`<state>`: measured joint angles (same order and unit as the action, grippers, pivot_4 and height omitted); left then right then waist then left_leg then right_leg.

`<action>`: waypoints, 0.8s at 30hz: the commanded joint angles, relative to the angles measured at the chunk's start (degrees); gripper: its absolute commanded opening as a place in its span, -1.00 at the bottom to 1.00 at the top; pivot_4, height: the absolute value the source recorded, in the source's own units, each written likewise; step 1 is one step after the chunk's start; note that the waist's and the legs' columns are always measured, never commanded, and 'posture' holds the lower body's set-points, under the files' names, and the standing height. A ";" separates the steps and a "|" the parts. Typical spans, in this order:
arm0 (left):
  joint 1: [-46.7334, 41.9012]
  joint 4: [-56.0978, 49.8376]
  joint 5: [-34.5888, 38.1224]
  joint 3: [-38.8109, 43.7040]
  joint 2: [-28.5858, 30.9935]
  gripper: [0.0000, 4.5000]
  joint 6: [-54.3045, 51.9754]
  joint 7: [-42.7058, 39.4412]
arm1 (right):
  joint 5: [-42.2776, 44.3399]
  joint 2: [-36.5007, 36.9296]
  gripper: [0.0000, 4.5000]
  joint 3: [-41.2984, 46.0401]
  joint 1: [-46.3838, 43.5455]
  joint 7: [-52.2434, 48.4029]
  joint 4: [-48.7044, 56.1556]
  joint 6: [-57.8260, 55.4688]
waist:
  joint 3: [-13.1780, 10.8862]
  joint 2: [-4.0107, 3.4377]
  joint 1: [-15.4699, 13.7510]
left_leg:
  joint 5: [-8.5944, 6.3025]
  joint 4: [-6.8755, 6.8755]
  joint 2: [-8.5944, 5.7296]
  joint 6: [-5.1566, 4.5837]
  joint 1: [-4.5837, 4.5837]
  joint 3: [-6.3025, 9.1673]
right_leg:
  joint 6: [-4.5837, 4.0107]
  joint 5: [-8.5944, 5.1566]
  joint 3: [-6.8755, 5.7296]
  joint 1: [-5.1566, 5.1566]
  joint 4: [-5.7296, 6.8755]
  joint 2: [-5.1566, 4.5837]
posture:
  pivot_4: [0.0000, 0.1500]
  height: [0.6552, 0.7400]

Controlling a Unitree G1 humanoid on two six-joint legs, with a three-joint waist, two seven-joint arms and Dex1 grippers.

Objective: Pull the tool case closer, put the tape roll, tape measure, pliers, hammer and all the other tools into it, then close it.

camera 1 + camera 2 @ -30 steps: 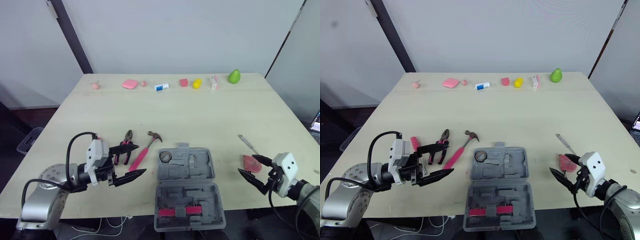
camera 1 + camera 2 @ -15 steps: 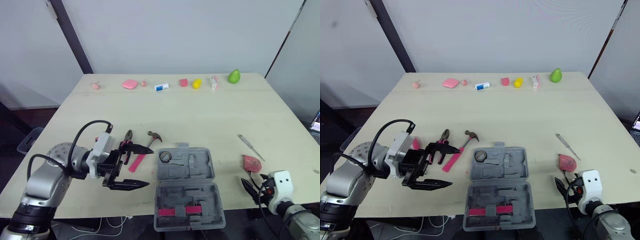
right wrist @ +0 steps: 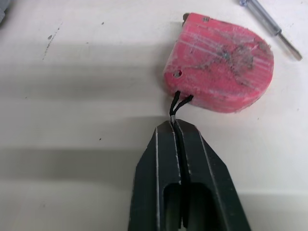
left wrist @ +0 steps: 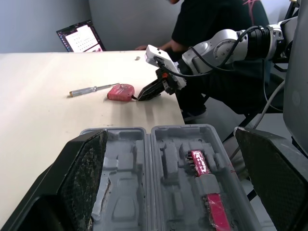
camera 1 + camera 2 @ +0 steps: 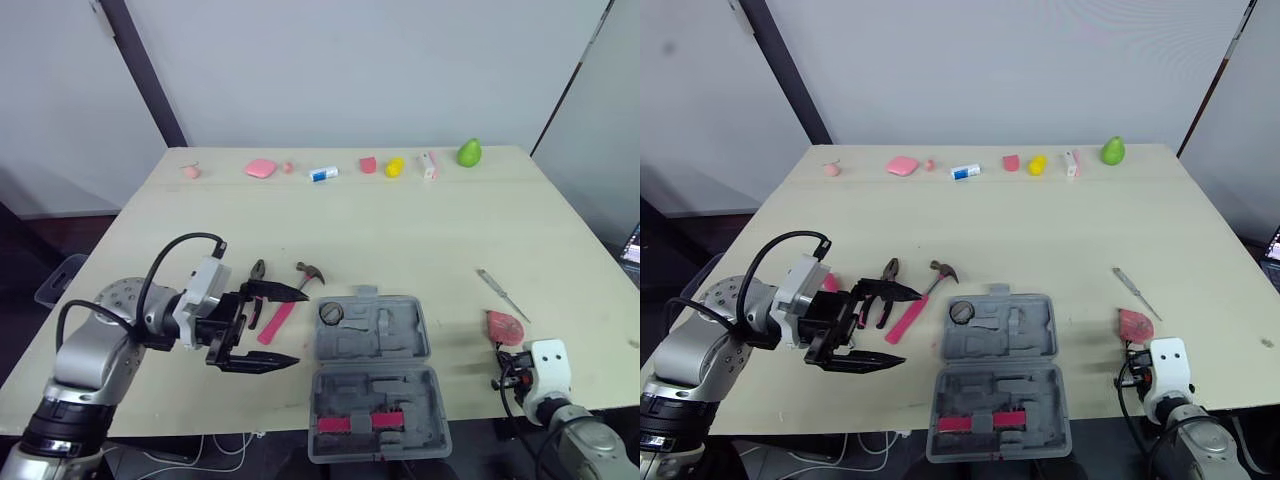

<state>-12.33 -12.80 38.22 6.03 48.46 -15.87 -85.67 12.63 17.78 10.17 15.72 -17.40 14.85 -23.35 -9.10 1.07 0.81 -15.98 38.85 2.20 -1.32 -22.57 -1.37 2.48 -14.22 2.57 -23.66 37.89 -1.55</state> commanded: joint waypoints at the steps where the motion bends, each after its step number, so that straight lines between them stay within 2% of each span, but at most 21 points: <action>1: 0.06 -1.28 0.18 0.33 -0.12 1.00 0.12 0.70 | -0.53 -0.20 -0.97 0.59 -0.93 1.01 0.02 0.82 | 0.00 0.00 0.02 | 0.00 0.00 0.00 0.00 0.00 0.00 | 0.01 0.01 0.00 0.00 0.00 0.00 | 1.00 1.00; 10: 0.27 -1.64 0.16 0.24 -0.18 1.00 0.15 1.47 | -0.38 0.95 -0.97 -0.80 -0.78 -1.93 0.31 0.87 | 0.00 0.00 0.02 | 0.00 0.00 0.00 0.00 0.01 -0.01 | 0.04 0.03 0.01 0.00 0.01 0.00 | 1.00 1.00; 24: -0.99 -1.59 0.39 -0.71 -0.25 1.00 -0.35 1.23 | -0.66 13.05 -0.97 -7.44 3.51 -18.41 4.32 2.37 | 0.02 0.03 -0.02 | 0.00 0.01 0.00 0.00 0.01 0.02 | 0.07 0.04 -0.01 0.01 0.01 0.03 | 1.00 1.00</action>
<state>-12.66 -12.92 38.19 5.17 48.07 -16.01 -84.02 11.72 29.76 4.06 18.23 -32.60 17.04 -22.19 -9.08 1.10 0.79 -15.98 38.86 2.21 -1.32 -22.56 -1.37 2.55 -14.18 2.58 -23.65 37.90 -1.52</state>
